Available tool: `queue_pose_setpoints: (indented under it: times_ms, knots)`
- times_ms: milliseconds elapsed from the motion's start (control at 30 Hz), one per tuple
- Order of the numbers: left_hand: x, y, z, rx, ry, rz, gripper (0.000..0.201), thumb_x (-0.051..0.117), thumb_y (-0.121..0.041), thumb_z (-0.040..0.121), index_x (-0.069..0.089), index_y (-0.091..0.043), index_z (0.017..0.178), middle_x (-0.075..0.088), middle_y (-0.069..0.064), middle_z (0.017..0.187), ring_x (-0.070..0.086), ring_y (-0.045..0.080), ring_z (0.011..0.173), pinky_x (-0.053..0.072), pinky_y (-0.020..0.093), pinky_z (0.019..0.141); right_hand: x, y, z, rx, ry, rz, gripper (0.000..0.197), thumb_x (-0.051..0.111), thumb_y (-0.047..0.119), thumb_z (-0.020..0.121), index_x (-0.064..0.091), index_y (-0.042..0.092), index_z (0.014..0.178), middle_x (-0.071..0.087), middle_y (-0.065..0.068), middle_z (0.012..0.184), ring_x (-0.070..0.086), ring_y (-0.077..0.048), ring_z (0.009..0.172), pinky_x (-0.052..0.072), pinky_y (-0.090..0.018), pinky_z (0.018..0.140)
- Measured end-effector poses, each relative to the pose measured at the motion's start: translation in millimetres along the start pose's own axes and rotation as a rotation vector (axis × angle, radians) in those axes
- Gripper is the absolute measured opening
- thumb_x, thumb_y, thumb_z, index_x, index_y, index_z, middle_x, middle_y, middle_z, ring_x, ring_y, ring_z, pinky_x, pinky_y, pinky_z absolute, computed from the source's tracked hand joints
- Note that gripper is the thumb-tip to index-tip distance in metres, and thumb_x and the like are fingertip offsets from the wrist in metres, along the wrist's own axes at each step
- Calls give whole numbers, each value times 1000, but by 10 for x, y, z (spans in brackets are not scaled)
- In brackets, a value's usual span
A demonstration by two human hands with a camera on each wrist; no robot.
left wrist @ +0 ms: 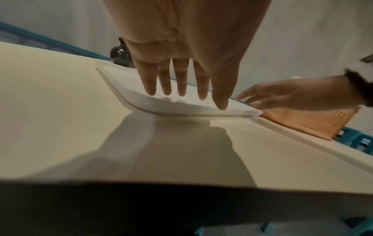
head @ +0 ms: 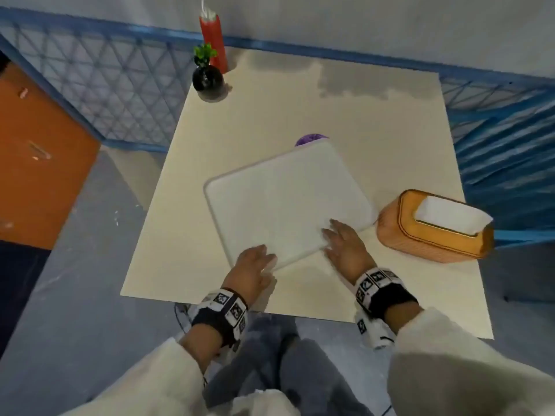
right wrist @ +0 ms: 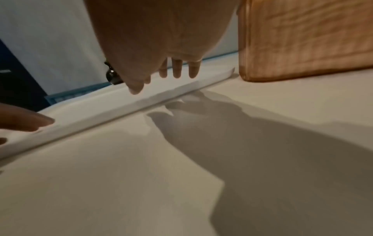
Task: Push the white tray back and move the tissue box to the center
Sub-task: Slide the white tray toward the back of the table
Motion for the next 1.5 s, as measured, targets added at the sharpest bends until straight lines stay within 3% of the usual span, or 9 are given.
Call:
queue_pose_setpoints:
  times_ms: [233,366,466,633,933,1066,1299,1432,1499]
  knots:
    - [106,112,20,-52,31,-30,30,49,-14,90,53,-20,119,36,14,146,25,32,136,38,46,105,154,-82,120,45,148,-146,60,15,47,85,39,17,132,29,-13,151,23,-33,138,19,-44,114]
    - [72,93,42,-1,-18,11,36,33,-31,88,57,-21,114,47,17,138,37,39,130,48,54,93,115,-98,167,62,155,-134,58,20,46,84,44,17,128,34,-13,148,27,-34,136,24,-46,112]
    - [34,91,117,-6,-33,-25,28,52,-14,87,57,-19,114,47,20,137,36,40,130,47,57,94,65,-81,254,58,152,-108,56,24,44,84,49,14,125,39,-16,145,32,-37,134,28,-49,109]
    - [-111,125,489,-7,-46,-61,25,48,-15,87,61,-17,109,50,22,134,40,43,126,46,56,96,-92,-130,637,81,129,-71,37,46,25,91,48,11,126,32,-16,148,24,-35,138,21,-46,113]
    - [-586,108,1506,-23,-47,-111,25,55,-11,87,62,-15,111,43,20,139,31,35,133,26,36,111,-471,-391,1616,129,148,-31,38,52,18,90,46,11,127,27,-14,150,20,-31,137,19,-43,115]
    - [-722,102,1986,-5,-6,-73,26,52,-10,88,61,-16,112,40,19,142,28,34,134,29,42,112,-638,-556,2006,146,157,-30,39,53,21,90,47,12,127,26,-12,150,20,-32,137,21,-45,114]
    - [-767,208,2645,-177,90,-141,42,47,-31,91,40,-20,131,30,8,147,26,16,134,19,16,96,-859,-815,2544,156,154,-52,37,53,18,90,48,12,126,25,-12,152,19,-32,137,20,-46,114]
    - [-853,189,2974,-176,99,-128,43,48,-32,90,40,-18,131,30,8,147,28,17,133,18,12,92,-969,-936,2804,146,153,-64,38,52,20,91,47,11,127,23,-14,152,19,-33,137,19,-44,114]
    - [-913,154,3091,-175,96,-133,46,48,-31,90,37,-15,132,30,10,147,25,18,135,22,21,101,-1023,-970,2898,137,135,-67,38,53,20,90,47,11,127,25,-14,151,21,-34,136,20,-42,113]
Point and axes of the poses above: each hand's wrist, its own z-axis towards the middle knuckle, its own x-axis out of the palm, y = z × x, the point moved 5 cm from there along z, towards the middle knuckle
